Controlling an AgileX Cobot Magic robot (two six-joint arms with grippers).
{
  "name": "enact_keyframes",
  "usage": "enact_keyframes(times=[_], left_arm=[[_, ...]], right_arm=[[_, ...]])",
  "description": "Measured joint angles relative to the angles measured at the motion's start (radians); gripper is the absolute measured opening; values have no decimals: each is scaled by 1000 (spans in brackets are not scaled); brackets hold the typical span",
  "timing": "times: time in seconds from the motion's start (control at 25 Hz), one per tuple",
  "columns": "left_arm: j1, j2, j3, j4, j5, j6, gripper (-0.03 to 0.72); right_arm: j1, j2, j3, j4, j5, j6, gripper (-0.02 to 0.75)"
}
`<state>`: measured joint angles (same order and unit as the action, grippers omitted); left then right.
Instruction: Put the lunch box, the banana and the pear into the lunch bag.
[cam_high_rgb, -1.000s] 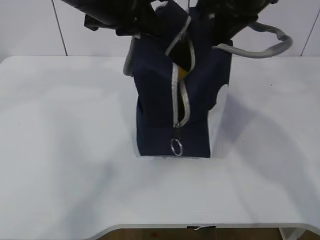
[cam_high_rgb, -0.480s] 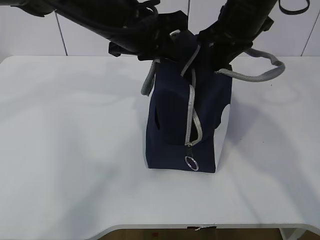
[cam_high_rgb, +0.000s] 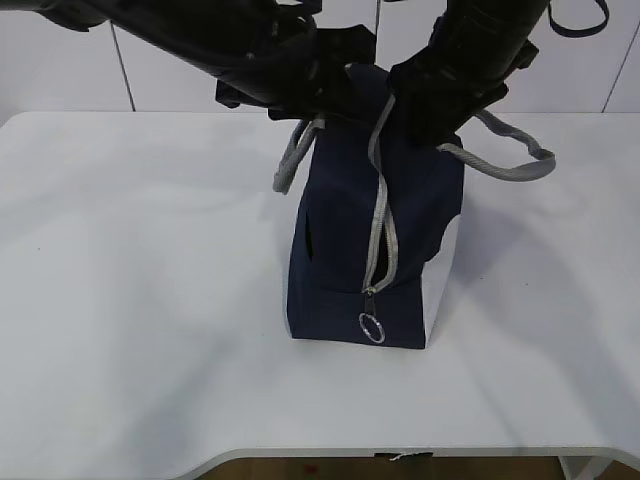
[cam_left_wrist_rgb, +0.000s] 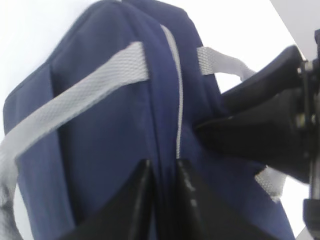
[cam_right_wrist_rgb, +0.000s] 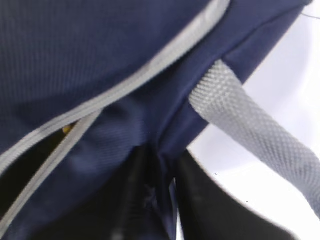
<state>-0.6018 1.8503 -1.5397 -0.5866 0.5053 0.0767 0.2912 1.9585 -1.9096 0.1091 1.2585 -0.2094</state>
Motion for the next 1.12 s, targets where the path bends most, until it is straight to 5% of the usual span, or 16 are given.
enact_keyframes(times=[0.16,0.28,1.12], left_arm=[[0,0,-2,0,-4,0,317],[4,0,-2,0,16,0,361],[14,-304,-2,244,267,0,372]], right_arm=[[0,-3,0,2,-5,0,394],[0,-30,0,-2,-5,0,410],[0,-457,68,5,-2,33,412]])
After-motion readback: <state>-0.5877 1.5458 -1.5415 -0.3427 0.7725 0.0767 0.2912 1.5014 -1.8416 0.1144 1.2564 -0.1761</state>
